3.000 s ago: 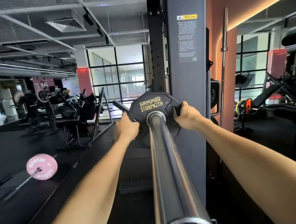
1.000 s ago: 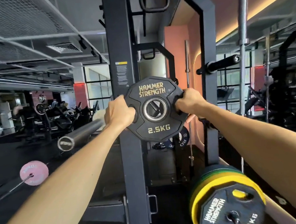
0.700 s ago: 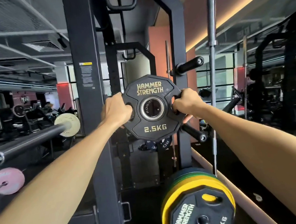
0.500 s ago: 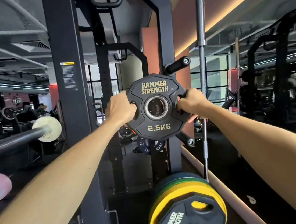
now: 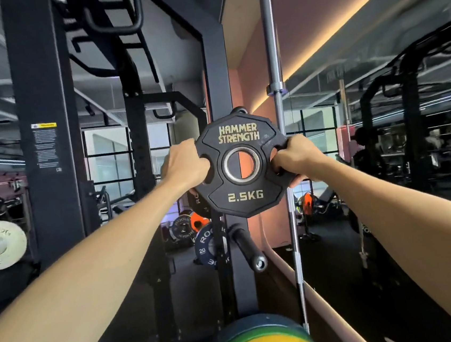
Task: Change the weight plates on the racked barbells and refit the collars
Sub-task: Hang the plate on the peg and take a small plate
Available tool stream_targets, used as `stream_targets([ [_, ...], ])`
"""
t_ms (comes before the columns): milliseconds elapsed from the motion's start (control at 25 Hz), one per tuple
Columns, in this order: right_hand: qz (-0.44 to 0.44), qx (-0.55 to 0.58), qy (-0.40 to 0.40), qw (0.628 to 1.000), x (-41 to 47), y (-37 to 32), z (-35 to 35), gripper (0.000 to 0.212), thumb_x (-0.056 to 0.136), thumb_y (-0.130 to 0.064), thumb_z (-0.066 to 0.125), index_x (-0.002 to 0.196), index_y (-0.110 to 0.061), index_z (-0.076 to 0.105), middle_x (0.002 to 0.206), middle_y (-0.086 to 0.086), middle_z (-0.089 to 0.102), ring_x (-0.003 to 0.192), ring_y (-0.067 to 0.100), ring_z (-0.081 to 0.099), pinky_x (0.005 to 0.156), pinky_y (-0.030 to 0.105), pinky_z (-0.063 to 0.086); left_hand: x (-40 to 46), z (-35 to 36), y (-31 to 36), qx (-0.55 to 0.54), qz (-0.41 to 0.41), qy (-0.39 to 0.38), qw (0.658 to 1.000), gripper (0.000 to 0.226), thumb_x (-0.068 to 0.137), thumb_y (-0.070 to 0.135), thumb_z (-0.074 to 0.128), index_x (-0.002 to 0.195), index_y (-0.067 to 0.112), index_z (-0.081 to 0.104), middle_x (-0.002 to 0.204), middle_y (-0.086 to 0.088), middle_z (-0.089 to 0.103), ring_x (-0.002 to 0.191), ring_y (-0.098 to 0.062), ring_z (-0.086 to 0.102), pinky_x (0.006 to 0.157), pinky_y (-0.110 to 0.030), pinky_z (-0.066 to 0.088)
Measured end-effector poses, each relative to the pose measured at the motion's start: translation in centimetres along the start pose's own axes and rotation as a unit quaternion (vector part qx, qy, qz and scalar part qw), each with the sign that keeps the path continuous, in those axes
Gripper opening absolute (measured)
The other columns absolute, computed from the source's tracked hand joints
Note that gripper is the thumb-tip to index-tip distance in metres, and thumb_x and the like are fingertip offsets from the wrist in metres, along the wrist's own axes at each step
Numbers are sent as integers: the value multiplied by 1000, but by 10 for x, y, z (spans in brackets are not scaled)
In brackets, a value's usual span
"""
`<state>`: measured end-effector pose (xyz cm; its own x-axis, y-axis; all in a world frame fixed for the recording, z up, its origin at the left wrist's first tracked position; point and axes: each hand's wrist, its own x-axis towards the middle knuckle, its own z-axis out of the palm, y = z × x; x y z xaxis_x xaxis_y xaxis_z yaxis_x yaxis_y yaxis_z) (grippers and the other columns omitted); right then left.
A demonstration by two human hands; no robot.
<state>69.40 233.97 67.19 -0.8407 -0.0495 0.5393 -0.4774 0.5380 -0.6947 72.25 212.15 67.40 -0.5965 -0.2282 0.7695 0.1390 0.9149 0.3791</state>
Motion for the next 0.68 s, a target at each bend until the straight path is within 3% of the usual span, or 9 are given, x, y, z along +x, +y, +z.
stream_targets([
  [80,-18,-10,3,1000,18,-1,-8,28,72,-21,58,85,2,67,80,17,66,77,40,67,69,48,60,14,-3,9,-1,0,14,1000,14,77,11,54,90,13,60,79,-7,60,78,-33,58,65,-34,51],
  [200,-49,-9,15,999,49,-8,-27,22,77,-17,61,84,2,66,74,12,60,75,35,64,67,39,57,38,-9,27,-2,7,29,1000,6,78,11,54,78,17,56,79,-7,60,75,-31,57,60,-28,42],
  [280,-76,-3,27,997,71,-13,-39,21,77,-18,61,84,1,66,76,13,61,75,33,63,65,35,53,57,-13,40,-4,9,44,999,3,73,17,52,74,17,55,82,-9,63,76,-33,60,62,-31,49],
  [400,-90,14,25,996,92,-20,-52,19,73,-13,61,83,3,66,75,14,63,71,34,64,57,33,55,81,-18,57,-16,-1,42,999,16,65,25,48,74,16,58,81,-10,65,70,-34,67,59,-42,60],
  [520,-76,46,-3,996,110,-20,-55,15,72,-4,58,82,6,63,75,19,62,60,44,66,44,43,57,99,-11,62,6,4,40,999,11,64,25,47,69,18,53,78,-10,66,73,-36,67,62,-41,59],
  [680,-81,57,-14,995,135,-18,-36,4,76,-1,57,73,0,58,70,14,58,52,34,60,39,33,53,125,6,48,27,-2,52,998,5,71,23,51,68,19,51,87,-12,66,83,-36,63,74,-42,57],
])
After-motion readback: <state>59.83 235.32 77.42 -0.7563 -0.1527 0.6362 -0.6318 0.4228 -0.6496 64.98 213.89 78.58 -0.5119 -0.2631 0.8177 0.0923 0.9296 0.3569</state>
